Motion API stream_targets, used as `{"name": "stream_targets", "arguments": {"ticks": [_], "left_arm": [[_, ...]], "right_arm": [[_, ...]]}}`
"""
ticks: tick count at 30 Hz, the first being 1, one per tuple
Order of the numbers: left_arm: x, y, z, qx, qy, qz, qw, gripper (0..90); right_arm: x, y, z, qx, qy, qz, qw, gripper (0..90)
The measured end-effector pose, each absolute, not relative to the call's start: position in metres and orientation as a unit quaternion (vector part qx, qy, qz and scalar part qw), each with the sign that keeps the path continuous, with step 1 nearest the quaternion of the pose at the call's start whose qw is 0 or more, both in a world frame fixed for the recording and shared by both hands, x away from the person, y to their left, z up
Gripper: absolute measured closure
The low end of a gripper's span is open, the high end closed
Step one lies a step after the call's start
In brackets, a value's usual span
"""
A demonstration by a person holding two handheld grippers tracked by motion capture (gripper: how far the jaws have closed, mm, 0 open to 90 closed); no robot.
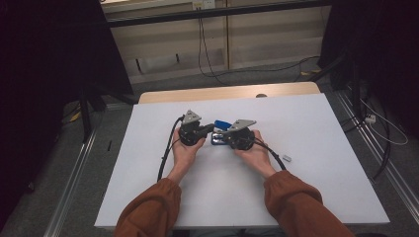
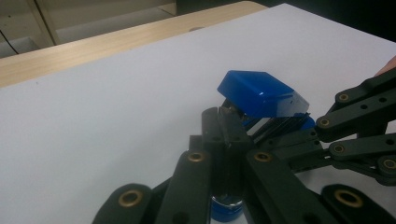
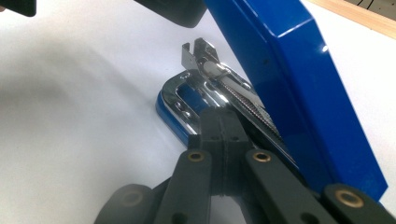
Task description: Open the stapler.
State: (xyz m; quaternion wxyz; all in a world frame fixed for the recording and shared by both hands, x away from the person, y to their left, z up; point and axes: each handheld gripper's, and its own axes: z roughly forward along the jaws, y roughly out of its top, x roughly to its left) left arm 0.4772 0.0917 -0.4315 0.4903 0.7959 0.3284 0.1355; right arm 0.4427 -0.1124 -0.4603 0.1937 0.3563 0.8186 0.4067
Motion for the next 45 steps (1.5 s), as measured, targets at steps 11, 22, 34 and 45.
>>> {"name": "stream_targets", "arguments": {"ticks": [11, 22, 34, 45], "left_arm": [[0.476, 0.088, -0.425, 0.791, 0.32, 0.138, 0.503, 90.0], [0.477, 0.088, -0.425, 0.791, 0.319, 0.138, 0.503, 90.0], [0.477, 0.087, -0.424, 0.793, 0.316, 0.141, 0.502, 90.0], [0.477, 0.088, -0.423, 0.794, 0.314, 0.137, 0.503, 90.0]], "right_arm": [[0.441, -0.111, -0.46, 0.361, 0.816, 0.407, 0.198, 90.0], [0.437, -0.11, -0.457, 0.361, 0.807, 0.423, 0.2, 90.0], [0.436, -0.101, -0.449, 0.355, 0.79, 0.449, 0.22, 90.0], [0.439, -0.096, -0.448, 0.366, 0.774, 0.46, 0.233, 90.0]]}}
